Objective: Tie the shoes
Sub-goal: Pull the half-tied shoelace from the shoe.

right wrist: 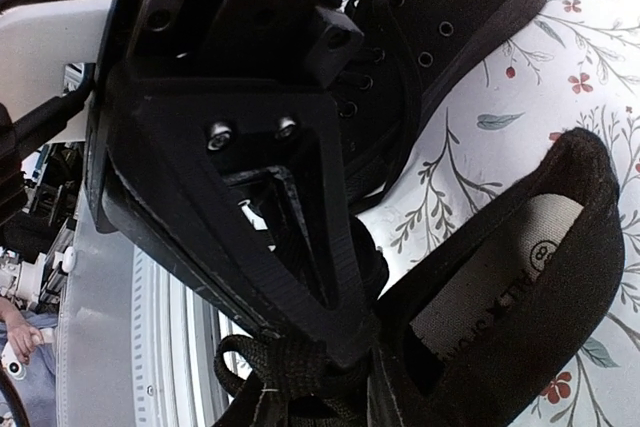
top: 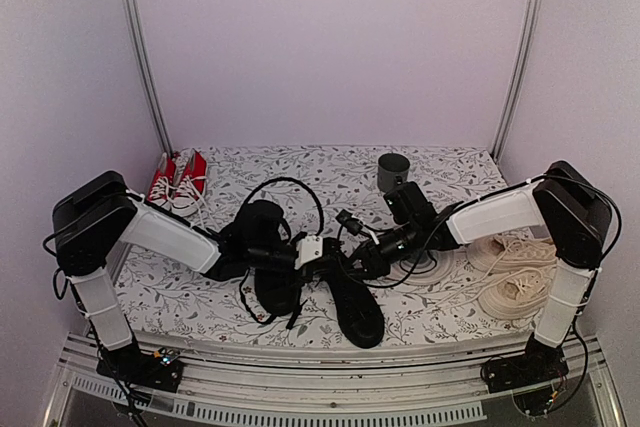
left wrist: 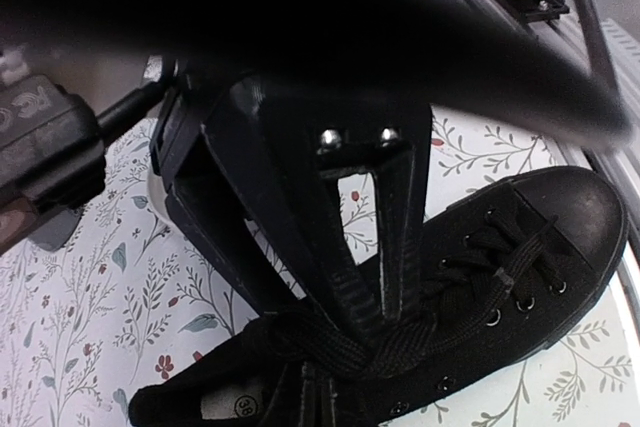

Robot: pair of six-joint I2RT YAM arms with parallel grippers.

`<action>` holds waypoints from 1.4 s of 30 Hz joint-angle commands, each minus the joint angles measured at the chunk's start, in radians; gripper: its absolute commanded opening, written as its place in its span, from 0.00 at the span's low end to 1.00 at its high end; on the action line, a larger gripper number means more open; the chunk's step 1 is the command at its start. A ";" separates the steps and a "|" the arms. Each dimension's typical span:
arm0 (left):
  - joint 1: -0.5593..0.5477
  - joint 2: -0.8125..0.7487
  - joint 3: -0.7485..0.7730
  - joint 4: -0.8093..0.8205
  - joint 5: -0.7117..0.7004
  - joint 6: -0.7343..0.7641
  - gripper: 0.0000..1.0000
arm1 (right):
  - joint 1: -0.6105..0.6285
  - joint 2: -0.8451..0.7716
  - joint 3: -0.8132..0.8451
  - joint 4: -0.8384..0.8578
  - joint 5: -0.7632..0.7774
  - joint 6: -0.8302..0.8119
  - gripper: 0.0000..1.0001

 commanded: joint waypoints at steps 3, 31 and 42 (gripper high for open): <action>0.012 -0.005 0.001 0.042 0.022 -0.016 0.00 | 0.011 0.000 -0.011 0.050 0.029 0.040 0.28; 0.054 -0.059 -0.019 -0.138 -0.031 0.051 0.42 | -0.020 -0.054 0.005 -0.090 0.028 -0.008 0.10; 0.056 -0.011 0.018 -0.149 -0.060 0.055 0.36 | -0.020 -0.051 0.030 -0.116 0.062 -0.001 0.15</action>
